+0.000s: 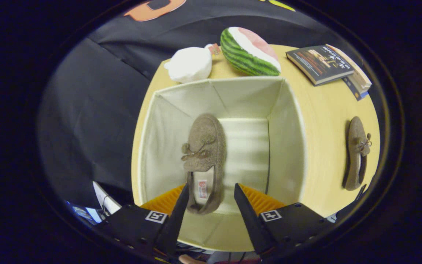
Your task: Open the storage box then place both shoes into the box .Put the left shoe in first, then the right shoe, with the right side of both shoes facing outward in a uniform manner.
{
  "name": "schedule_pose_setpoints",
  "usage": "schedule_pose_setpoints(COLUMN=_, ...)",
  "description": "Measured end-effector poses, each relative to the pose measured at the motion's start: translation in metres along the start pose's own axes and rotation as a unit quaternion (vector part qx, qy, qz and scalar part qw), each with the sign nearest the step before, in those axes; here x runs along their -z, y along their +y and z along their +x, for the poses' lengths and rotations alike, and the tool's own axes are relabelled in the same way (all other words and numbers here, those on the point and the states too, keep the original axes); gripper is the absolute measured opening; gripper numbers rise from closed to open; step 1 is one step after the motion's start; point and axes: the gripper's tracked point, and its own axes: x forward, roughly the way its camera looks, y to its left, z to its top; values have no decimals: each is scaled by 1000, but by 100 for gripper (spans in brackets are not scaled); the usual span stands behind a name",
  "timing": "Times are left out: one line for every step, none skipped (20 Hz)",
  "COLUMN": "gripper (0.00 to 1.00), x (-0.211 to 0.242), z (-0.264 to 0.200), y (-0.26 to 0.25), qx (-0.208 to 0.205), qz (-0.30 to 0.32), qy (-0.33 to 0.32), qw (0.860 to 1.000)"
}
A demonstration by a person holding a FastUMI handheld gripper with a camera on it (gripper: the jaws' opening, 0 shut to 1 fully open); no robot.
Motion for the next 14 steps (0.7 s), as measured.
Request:
schedule_pose_setpoints(gripper=80, x=-3, z=-17, y=-3, qx=-11, qz=-13, qy=-11, qw=1000)
schedule_pose_setpoints(gripper=83, x=-5, z=-33, y=-8, qx=-17, qz=-24, qy=-22, qw=999)
schedule_pose_setpoints(gripper=95, x=-8, z=-49, y=-13, qx=-21, qz=-33, qy=-32, qw=999)
schedule_pose_setpoints(gripper=96, x=-9, z=-61, y=-21, qx=-21, qz=-41, qy=-43, qw=998)
schedule_pose_setpoints(gripper=96, x=-11, z=-74, y=-32, qx=-23, qz=-47, qy=-50, qw=997)
schedule_pose_setpoints(gripper=96, x=-12, z=-84, y=-44, qx=-24, qz=-47, qy=-57, qw=997)
schedule_pose_setpoints(gripper=97, x=-13, z=-95, y=-58, qx=-23, qz=-44, qy=-62, qw=997)
schedule_pose_setpoints(gripper=96, x=-13, z=-102, y=-74, qx=-23, qz=-41, qy=-65, qw=997)
schedule_pose_setpoints(gripper=96, x=-14, z=-107, y=-94, qx=-19, qz=-35, qy=-67, qw=997)
schedule_pose_setpoints(gripper=96, x=-15, z=-110, y=-117, qx=-13, qz=-29, qy=-68, qw=997)
schedule_pose_setpoints(gripper=96, x=-15, z=-112, y=-139, qx=-9, qz=-22, qy=-69, qw=997)
schedule_pose_setpoints(gripper=96, x=-15, z=-112, y=-164, qx=0, qz=-15, qy=-69, qw=998)
schedule_pose_setpoints(gripper=96, x=-14, z=-111, y=-191, qx=12, qz=-9, qy=-68, qw=998)
schedule_pose_setpoints(gripper=96, x=-12, z=-109, y=-218, qx=27, qz=-1, qy=-66, qw=997)
